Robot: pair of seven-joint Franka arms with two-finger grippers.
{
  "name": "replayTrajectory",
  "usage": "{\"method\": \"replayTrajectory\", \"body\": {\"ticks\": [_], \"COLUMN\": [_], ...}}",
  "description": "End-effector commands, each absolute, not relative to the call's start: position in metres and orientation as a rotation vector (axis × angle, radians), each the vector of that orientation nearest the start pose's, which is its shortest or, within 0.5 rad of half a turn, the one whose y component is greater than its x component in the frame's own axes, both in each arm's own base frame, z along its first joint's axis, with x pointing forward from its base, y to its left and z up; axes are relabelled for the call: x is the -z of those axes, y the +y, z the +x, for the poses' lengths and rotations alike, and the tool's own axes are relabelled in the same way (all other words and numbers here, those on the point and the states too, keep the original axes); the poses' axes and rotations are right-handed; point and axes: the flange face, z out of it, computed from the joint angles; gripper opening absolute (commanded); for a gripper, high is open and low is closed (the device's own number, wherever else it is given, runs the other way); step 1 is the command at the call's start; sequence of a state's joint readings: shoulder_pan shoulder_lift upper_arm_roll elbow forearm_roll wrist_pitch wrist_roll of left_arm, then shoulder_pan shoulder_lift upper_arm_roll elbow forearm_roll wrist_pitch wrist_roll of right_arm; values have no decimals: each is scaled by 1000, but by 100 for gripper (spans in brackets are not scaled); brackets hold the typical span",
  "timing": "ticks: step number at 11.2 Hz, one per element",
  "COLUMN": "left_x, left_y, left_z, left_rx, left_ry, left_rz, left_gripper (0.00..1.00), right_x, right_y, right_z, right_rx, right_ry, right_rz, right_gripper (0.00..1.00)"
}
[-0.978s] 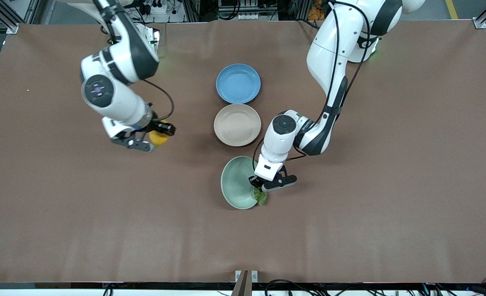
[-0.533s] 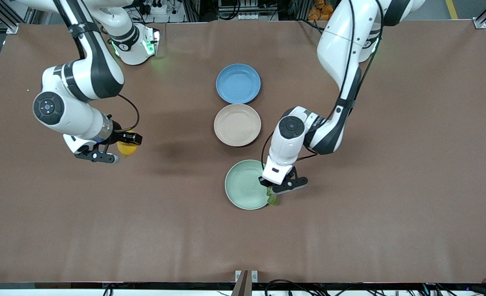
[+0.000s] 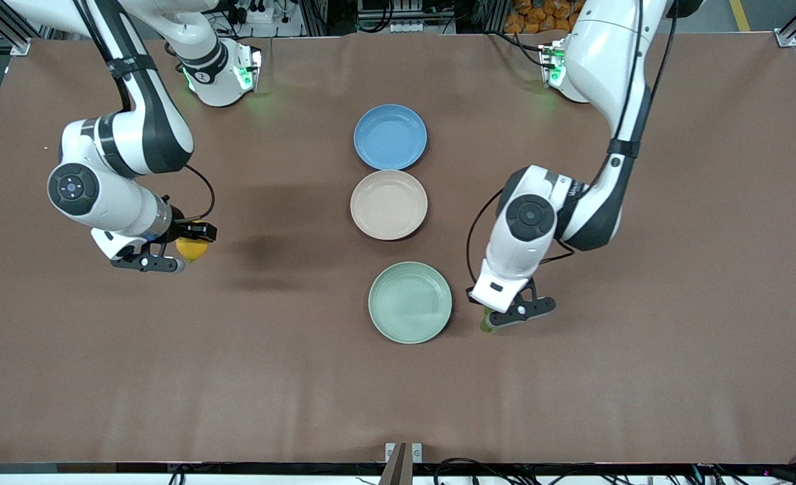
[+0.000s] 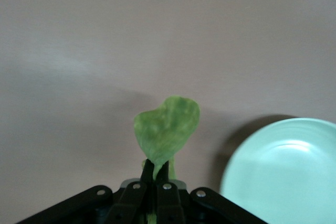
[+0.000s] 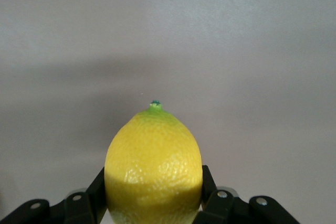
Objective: Pick lemon and lettuce from plates
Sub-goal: 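Lift the lemon with the right gripper while the left gripper lifts the lettuce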
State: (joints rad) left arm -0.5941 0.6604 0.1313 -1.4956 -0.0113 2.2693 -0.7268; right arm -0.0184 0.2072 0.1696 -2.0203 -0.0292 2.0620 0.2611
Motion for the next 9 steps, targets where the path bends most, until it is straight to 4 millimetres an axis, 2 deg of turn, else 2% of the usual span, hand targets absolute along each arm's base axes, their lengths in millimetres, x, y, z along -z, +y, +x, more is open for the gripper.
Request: {"method": "replayTrajectory", "body": {"ticks": [1,4,5,6,7,8,9], "left_x": [-288,-280,-284,-287,-291,-300,-307], "left_y": [-278,-212,-190,-176,-159,-151,-152], "left_z": [652,663,665,666,669,670,669], "left_rx": [79,-91,-140,-182,-213,-213,-216], "left_ry": [-208,-81,-51,-25,-31,20,22], "left_rz": [-3083,-3047,-3047,-3062,-3078,-3092,-3099], "left_gripper": [0,0,0,0,45,99,100], "right_x": [-312,-270,-253,-236,-223,-218,-214], "right_y": [61,56,50,48,41,34,33], "right_z": [564,568,569,567,566,566,565], "right_rx": [-233,-239,-221,-209,-194,-191,-196], "right_ry": [130,140,157,158,147,150,152], "right_rz": [-3183,-3167,-3162,-3159,-3174,-3184,-3184], "right_gripper": [0,0,0,0,0,0,0]}}
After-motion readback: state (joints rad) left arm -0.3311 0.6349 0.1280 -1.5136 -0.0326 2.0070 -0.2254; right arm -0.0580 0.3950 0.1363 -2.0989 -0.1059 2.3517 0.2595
